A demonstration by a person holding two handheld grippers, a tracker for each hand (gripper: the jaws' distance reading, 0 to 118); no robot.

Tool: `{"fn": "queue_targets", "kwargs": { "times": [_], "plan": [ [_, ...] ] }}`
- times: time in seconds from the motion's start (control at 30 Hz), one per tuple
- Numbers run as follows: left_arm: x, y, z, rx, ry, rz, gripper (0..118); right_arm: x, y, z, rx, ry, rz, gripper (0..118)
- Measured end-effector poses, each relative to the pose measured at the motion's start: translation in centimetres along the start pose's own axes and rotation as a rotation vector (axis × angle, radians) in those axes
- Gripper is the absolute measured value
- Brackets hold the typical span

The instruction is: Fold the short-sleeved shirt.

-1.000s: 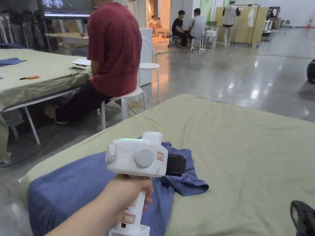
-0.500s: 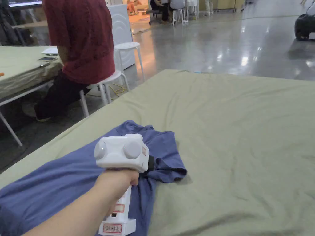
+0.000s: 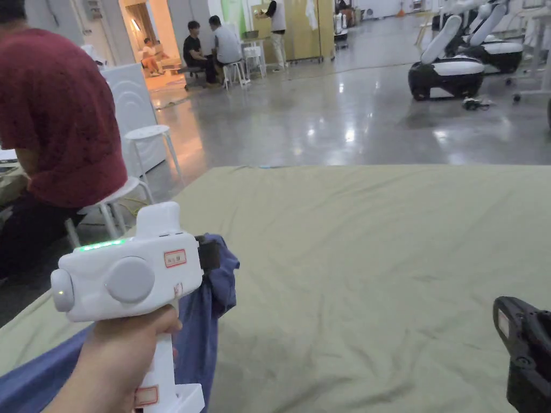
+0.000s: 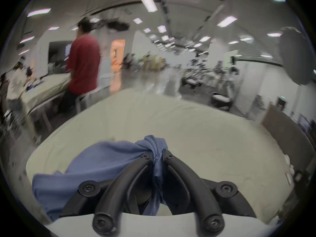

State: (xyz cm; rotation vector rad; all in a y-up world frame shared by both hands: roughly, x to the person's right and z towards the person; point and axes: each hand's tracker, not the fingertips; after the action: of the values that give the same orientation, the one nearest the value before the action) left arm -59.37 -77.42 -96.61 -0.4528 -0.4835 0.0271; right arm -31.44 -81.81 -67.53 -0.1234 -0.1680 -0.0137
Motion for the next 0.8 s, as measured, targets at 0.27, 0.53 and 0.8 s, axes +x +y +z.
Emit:
{"fn": "queue_targets", "kwargs": {
  "times": [0.27,0.53,0.8],
  "plan": [
    [26.6,3.6,2.1,0.004,-0.468,-0.227,5,7.1,3.3,8.5,0.101,-0.256,0.026,0],
    [49.8,-9.2,-4.3,-0.309,-0.666,-0.357,5,14.6,3.0,17.2,0.069,-0.514,0.059,0],
    [55.5,-19.3,-7.4,-0.436,-0.643,-0.444,9,18.7,0.2,20.5,-0.03,-0.635,0.038,0]
  ]
}}
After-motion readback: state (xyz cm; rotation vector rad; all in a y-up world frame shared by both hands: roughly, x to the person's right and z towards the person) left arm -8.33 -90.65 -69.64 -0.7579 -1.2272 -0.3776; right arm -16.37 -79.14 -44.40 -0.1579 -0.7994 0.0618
